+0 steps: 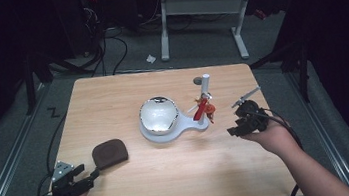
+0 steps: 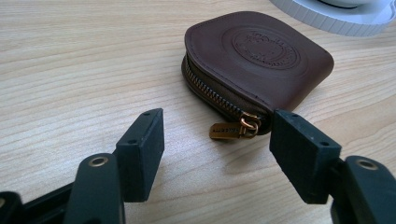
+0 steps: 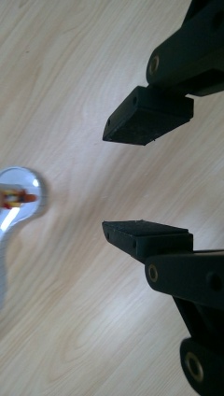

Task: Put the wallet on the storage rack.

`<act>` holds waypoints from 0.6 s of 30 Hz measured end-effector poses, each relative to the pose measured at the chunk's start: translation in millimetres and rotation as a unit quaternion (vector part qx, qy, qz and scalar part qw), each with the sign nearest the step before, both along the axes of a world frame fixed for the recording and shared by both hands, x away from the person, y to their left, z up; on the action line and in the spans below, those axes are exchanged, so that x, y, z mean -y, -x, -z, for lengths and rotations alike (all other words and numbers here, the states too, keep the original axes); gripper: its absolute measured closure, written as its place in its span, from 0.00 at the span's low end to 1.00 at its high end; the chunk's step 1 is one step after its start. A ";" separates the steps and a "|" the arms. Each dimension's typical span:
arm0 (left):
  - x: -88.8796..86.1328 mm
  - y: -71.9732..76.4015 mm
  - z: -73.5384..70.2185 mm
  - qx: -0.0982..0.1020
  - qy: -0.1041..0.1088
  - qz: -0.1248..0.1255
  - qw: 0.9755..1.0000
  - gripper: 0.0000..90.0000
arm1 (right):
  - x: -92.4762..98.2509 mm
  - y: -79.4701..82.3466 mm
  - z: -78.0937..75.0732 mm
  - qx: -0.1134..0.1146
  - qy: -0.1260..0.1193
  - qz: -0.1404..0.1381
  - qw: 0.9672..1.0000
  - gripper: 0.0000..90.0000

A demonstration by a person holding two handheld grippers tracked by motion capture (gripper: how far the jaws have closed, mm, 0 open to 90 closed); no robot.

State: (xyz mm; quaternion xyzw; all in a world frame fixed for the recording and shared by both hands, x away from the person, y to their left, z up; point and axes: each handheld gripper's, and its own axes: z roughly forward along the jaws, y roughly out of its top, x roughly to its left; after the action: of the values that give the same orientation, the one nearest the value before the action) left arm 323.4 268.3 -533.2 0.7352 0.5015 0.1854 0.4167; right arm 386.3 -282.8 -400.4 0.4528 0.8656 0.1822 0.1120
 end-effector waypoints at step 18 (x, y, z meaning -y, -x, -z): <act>1.5 2.1 -1.4 0.006 -0.003 -0.003 1.000 0.39 | 19.2 73.1 79.2 0.060 -0.053 0.019 0.997 0.42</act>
State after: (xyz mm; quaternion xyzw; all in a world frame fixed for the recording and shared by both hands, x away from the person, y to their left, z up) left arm 321.3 266.7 -531.7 0.7337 0.5008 0.1920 0.4171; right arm 313.2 -302.0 -479.6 0.4631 0.8375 0.2525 0.1429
